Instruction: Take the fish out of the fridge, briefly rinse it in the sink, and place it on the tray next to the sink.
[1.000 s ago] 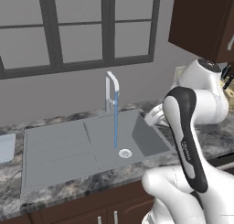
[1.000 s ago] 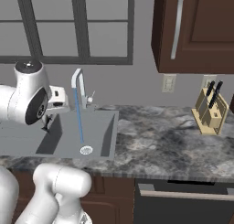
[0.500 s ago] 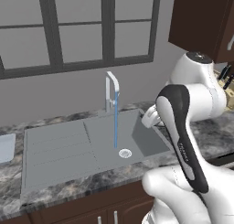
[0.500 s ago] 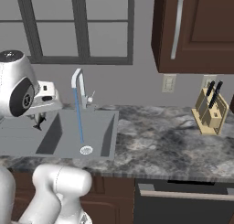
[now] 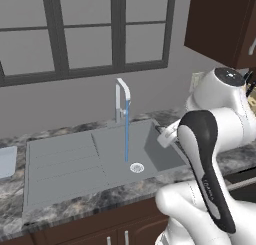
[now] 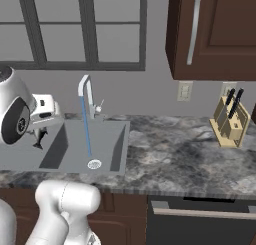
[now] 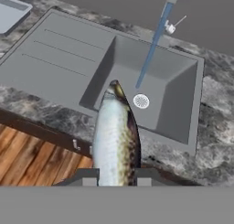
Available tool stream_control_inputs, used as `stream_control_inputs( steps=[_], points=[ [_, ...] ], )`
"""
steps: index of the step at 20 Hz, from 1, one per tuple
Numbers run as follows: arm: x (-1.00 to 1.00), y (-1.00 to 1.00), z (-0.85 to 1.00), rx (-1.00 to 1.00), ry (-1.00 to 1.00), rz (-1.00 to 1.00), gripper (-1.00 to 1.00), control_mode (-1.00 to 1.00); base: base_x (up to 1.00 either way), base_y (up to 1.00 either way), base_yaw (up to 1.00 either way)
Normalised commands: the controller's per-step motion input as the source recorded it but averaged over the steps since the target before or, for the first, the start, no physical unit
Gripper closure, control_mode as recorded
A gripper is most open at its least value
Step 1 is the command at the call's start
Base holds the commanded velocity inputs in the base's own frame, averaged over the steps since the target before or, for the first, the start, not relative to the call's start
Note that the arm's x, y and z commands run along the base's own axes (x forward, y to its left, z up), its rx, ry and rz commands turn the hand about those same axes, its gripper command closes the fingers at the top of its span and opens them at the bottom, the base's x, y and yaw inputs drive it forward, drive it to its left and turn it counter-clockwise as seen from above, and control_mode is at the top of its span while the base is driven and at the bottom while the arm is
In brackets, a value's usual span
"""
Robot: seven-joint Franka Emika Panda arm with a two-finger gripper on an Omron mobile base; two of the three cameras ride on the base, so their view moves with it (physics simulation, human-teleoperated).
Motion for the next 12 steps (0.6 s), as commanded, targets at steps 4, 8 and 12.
stream_control_inputs(
  steps=[4,8,12],
  points=[
    [-0.25,0.0,0.0,0.0,0.0,0.0,1.0,1.0,-0.72,0.26,0.0],
    [0.0,0.0,0.0,0.0,0.0,0.0,1.0,1.0,-0.41,1.0,-0.01],
    [0.0,0.0,0.0,0.0,0.0,0.0,1.0,1.0,0.01,1.0,-0.05]
  ],
)
